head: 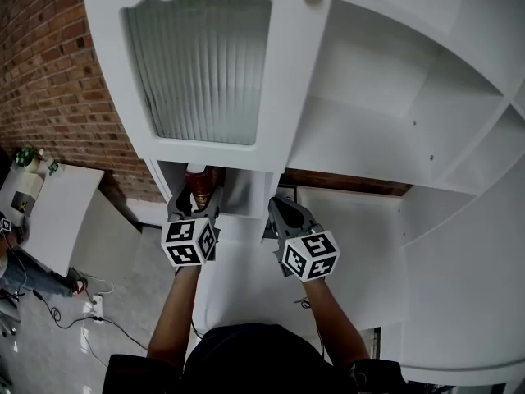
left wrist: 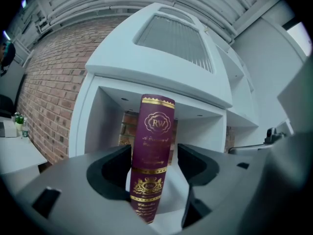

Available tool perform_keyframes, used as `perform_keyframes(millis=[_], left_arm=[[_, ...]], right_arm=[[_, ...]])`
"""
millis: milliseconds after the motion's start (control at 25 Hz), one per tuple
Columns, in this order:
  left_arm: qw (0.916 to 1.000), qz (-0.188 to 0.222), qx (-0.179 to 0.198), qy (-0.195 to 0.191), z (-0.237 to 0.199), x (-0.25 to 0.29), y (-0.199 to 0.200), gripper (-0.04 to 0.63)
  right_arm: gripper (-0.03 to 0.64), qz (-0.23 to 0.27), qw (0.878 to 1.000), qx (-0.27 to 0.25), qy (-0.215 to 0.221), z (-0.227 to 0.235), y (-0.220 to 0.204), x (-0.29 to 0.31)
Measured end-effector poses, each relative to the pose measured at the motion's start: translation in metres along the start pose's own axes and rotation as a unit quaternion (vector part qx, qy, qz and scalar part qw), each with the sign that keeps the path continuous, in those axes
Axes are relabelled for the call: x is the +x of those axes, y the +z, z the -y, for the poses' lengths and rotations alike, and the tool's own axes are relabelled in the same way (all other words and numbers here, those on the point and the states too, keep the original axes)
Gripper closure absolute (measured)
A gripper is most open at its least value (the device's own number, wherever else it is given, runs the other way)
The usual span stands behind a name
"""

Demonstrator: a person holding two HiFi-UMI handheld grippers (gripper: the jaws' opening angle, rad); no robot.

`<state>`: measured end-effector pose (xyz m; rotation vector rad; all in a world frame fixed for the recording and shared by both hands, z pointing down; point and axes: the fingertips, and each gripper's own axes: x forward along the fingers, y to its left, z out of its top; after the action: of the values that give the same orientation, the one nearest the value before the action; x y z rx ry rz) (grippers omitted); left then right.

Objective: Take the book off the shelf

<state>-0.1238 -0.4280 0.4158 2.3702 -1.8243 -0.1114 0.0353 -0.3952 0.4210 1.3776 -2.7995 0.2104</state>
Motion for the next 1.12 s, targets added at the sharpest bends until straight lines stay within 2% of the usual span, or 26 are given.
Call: perform_keyframes(millis=[720, 1120], left_arm=[[0.9999, -0.002, -0.014, 0.009, -0.007, 0.034, 0.001, 0.301], [0.9999, -0.002, -0.009, 0.006, -0.010, 0.045, -0.001, 0.302]], right_arm=[[0.597, -0.007, 0.999, 0.007, -0.038, 0.027, -0.009, -0.001], [0.597, -0.016, 0.999, 0.007, -0.049, 0.036, -0.014, 0.001]])
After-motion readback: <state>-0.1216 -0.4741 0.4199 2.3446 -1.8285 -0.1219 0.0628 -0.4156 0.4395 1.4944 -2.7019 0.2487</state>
